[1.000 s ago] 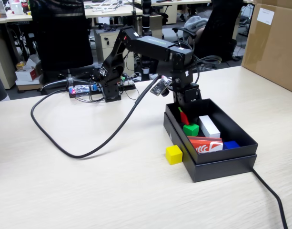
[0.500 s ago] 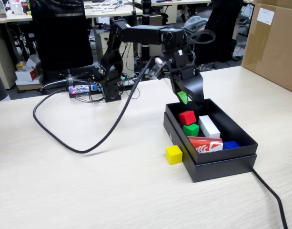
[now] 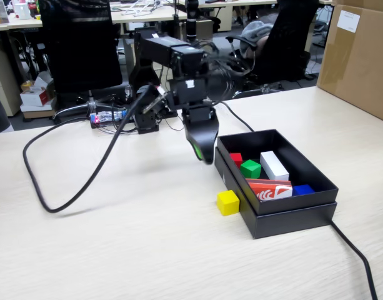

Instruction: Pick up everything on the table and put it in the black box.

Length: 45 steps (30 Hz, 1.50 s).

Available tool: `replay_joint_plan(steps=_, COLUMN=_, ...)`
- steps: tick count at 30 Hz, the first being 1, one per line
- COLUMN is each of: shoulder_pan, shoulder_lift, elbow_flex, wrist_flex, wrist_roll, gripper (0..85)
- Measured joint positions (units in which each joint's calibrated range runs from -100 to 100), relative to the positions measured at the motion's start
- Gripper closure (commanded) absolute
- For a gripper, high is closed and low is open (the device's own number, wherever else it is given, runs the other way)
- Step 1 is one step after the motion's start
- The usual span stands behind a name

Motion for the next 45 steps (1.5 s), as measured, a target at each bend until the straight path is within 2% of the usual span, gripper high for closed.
replay_joint_plan(steps=7, shoulder_pan=0.44, shoulder_lift=7.12, elbow_flex=-2.46, wrist_flex=9.99, wrist_roll=-0.49, gripper=38.0)
replay_joint_plan(steps=21, shoulder_pan=1.81, shoulder_lift=23.43, elbow_flex=7.49, wrist_flex=10.22, wrist_roll=-0.49, gripper=38.2)
replay_joint_plan(steps=29, shoulder_pan=1.81, shoulder_lift=26.8, elbow_flex=10.13, wrist_flex=10.22, wrist_roll=-0.54, gripper=38.7)
replay_joint_plan(steps=35, shoulder_pan=1.95, shoulder_lift=27.7, elbow_flex=10.31, wrist_flex=10.22, wrist_roll=-0.49, gripper=53.9)
replay_joint_plan(steps=39, shoulder_pan=2.25, shoulder_lift=27.7, elbow_flex=10.22, wrist_flex=10.22, wrist_roll=-0.49, gripper=69.2)
replay_joint_plan(steps=40, shoulder_pan=2.34, shoulder_lift=27.7, elbow_flex=10.31, wrist_flex=10.14, wrist_roll=-0.49, gripper=77.0)
replay_joint_plan(steps=41, shoulder_pan=2.44, shoulder_lift=27.83, elbow_flex=10.31, wrist_flex=9.91, wrist_roll=-0.49, gripper=80.5)
replay_joint_plan(steps=42, shoulder_pan=2.49, shoulder_lift=27.7, elbow_flex=10.31, wrist_flex=9.91, wrist_roll=-0.49, gripper=82.9)
replay_joint_plan(steps=45, shoulder_pan=2.49, shoulder_lift=27.7, elbow_flex=9.86, wrist_flex=9.6, wrist_roll=-0.49, gripper=83.3)
